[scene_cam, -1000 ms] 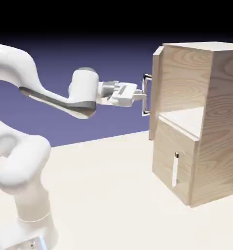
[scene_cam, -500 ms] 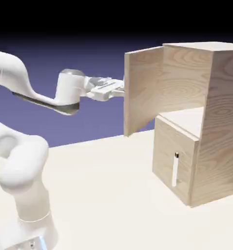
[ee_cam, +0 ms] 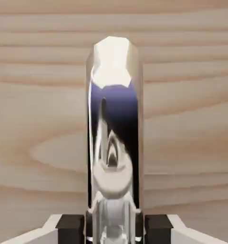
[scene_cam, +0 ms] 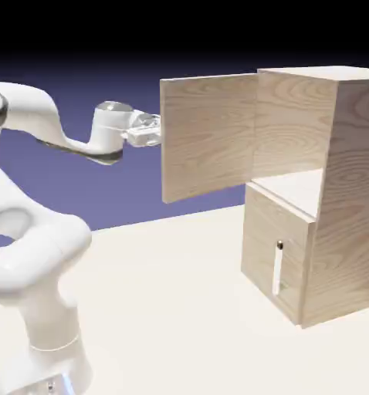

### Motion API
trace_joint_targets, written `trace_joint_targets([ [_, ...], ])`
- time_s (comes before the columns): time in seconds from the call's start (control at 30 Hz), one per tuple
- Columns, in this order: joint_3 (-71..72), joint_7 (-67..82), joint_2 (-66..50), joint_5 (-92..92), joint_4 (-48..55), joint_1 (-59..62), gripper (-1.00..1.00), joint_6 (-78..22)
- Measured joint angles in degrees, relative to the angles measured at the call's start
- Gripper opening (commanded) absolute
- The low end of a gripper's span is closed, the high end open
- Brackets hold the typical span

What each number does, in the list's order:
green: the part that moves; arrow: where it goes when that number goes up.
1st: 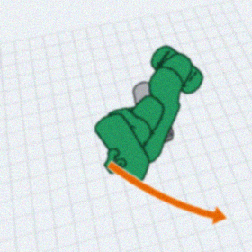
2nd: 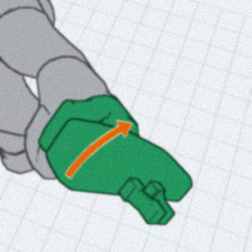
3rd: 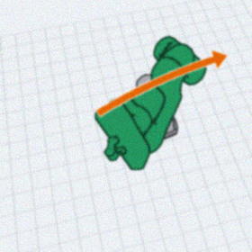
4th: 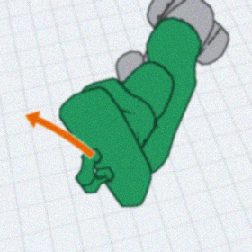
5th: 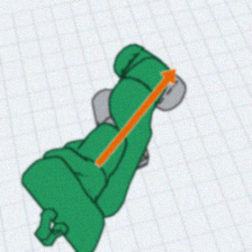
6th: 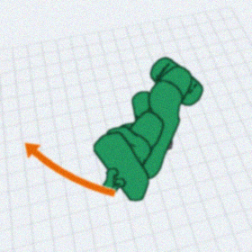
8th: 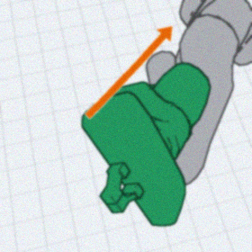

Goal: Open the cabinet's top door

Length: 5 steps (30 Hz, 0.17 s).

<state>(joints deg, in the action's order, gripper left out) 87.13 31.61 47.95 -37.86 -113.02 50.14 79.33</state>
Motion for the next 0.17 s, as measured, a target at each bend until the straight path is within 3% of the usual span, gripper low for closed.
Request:
trace_joint_targets([
  [0.13,4.65,2.36,3.15,3.44,8.3,7.6,-1.0,-6.45],
  [0.17,5.05,2.61,3.49,3.76,9.16,8.35,1.0,-7.09],
])
